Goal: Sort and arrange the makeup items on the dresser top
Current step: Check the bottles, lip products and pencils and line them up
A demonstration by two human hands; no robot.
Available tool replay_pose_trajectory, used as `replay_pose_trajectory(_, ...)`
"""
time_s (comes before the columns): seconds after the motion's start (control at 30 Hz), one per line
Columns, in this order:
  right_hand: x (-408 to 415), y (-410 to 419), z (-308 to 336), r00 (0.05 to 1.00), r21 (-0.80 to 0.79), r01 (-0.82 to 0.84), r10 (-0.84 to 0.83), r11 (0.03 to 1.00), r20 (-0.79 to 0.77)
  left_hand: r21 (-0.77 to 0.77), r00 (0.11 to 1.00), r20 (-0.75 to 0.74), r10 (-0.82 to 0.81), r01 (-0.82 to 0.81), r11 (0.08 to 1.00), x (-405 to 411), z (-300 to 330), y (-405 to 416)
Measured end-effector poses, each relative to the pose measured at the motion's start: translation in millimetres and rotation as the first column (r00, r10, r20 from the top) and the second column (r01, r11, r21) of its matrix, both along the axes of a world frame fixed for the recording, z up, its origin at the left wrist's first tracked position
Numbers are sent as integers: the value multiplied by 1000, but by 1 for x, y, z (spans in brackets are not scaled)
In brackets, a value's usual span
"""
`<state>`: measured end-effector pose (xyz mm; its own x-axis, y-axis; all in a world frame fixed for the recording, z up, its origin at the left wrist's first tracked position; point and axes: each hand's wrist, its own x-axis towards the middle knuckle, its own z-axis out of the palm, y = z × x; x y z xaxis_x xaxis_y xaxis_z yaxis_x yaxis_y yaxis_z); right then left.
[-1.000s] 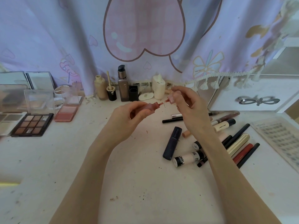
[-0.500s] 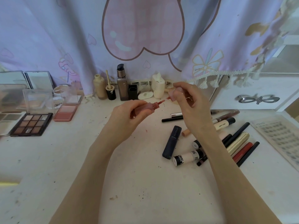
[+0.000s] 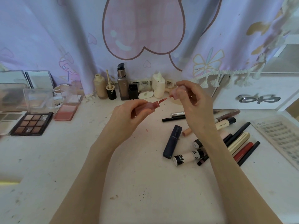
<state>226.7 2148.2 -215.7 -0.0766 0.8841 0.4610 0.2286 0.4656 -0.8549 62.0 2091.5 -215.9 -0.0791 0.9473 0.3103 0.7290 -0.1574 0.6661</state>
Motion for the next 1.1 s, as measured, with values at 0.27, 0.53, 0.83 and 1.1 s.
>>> replay_pose_trajectory(0.27, -4, -4, 1, 999, -21, -28, 28, 999, 41, 7, 1000, 28, 0, 0, 1000, 0, -4, 1)
replay_pose_trajectory(0.53, -2, -5, 2, 999, -17, -35, 35, 999, 33, 45, 996, 77, 42, -46, 998, -6, -9, 5)
replay_pose_trajectory(0.83, -6, -9, 4, 989, -186, -27, -1, 982, -150, 71, 952, 282, 117, -142, 987, -16, -7, 6)
replay_pose_trajectory(1.1, -31, -5, 8, 935, -429, -327, 224, 842, -274, 44, 964, 194, 181, -193, 980, -69, 10, 3)
